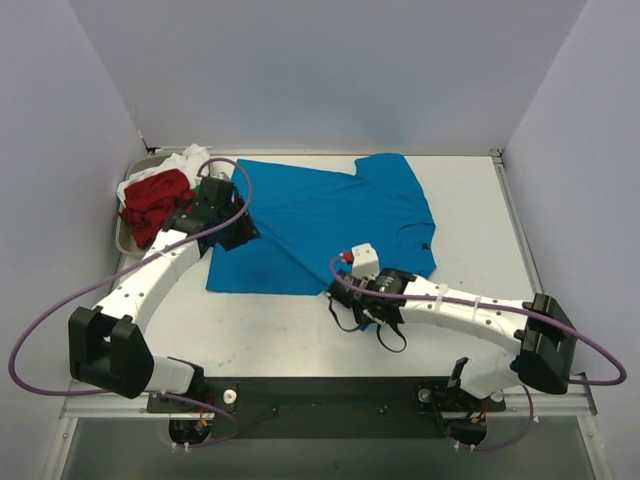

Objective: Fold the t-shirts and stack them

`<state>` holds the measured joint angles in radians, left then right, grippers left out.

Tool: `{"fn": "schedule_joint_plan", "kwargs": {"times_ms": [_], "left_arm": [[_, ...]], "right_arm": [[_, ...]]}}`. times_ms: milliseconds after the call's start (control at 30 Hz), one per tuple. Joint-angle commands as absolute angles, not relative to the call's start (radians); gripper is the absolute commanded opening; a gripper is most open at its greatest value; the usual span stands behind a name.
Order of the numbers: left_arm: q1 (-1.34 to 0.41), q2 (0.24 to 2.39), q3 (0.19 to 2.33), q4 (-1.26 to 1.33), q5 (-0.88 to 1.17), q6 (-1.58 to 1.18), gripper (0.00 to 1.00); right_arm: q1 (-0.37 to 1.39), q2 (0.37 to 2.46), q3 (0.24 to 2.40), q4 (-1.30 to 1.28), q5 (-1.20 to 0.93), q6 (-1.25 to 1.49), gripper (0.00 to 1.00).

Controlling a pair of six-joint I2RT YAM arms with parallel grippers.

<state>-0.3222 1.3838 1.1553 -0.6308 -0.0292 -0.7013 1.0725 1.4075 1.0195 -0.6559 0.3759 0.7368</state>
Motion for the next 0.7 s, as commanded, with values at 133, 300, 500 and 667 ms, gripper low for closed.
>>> {"fn": "schedule_joint_plan", "kwargs": {"times_ms": [133,300,500,667], "left_arm": [[-0.342,1.348,1.147,-0.581,-0.032,-0.68,0.51],[-0.364,1.356,1.15,-0.583,-0.032,-0.68,0.51],[-0.383,1.351,1.172,-0.601,-0.046,-0.675,0.51],[-0.383,1.339,1.17,-0.614,-0.054,-0.672,0.51]], "right_arm": [[1.259,1.396,0.908,-0.884,0.56,1.146,0.94],[1.243,1.505,1.034,-0.942,0.679,1.126,1.0],[1.095,1.615,1.143,-0.812,0.669,0.904,0.96],[0.973,1.646,1.114,-0.675,0.578,0.815,0.81]]}}
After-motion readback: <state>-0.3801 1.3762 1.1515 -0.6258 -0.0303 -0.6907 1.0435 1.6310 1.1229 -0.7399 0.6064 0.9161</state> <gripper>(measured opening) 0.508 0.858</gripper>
